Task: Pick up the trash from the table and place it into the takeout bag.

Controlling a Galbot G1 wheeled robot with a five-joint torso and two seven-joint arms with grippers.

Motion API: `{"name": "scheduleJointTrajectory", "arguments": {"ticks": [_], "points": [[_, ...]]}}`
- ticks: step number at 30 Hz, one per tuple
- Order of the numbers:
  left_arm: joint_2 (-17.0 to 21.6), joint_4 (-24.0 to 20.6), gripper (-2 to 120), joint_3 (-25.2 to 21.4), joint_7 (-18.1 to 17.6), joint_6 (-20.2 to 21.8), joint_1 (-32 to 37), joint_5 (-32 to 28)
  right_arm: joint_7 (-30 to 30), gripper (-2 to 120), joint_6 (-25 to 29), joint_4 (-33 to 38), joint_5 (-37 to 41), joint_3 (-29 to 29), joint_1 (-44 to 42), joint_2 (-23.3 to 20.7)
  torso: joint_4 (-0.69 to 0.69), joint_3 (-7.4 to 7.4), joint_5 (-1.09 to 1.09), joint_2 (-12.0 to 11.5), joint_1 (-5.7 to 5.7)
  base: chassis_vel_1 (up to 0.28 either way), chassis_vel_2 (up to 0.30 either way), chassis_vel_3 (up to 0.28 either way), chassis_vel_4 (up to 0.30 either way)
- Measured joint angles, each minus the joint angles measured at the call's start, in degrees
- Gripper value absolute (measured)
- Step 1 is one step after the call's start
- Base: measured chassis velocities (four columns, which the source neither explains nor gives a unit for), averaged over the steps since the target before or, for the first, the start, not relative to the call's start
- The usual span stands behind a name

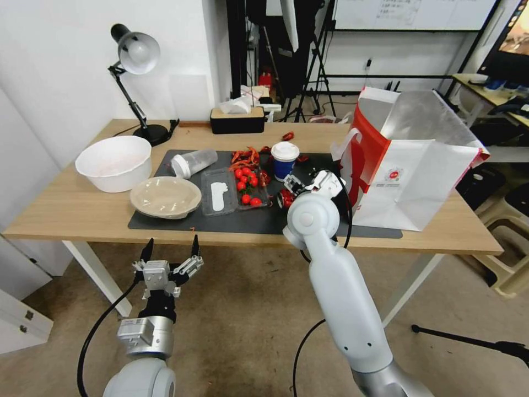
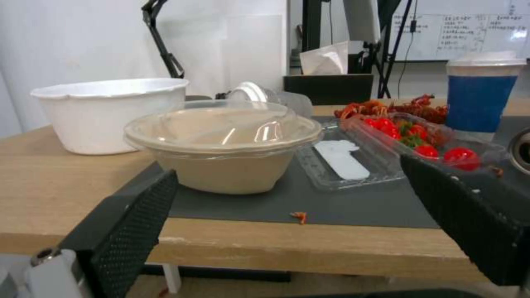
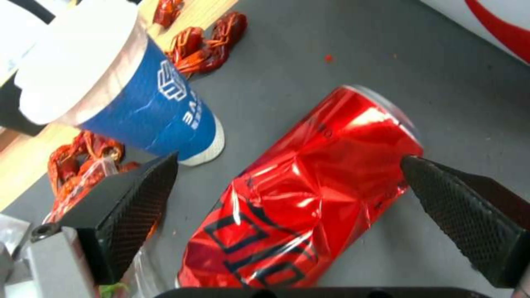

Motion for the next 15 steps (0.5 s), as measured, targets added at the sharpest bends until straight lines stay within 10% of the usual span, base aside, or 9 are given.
{"name": "scheduleJointTrajectory", "arguments": {"ticks": [15], "points": [[0.00, 0.23, 100, -0.04, -0.03, -0.32, 0.10, 0.25, 3.13, 100, 0.19, -3.71, 6.05, 3.03, 3.32, -0.17, 0.00, 0.00, -0.01, 0.00, 0.00, 0.000, 0.000, 0.000, 0.000]]}}
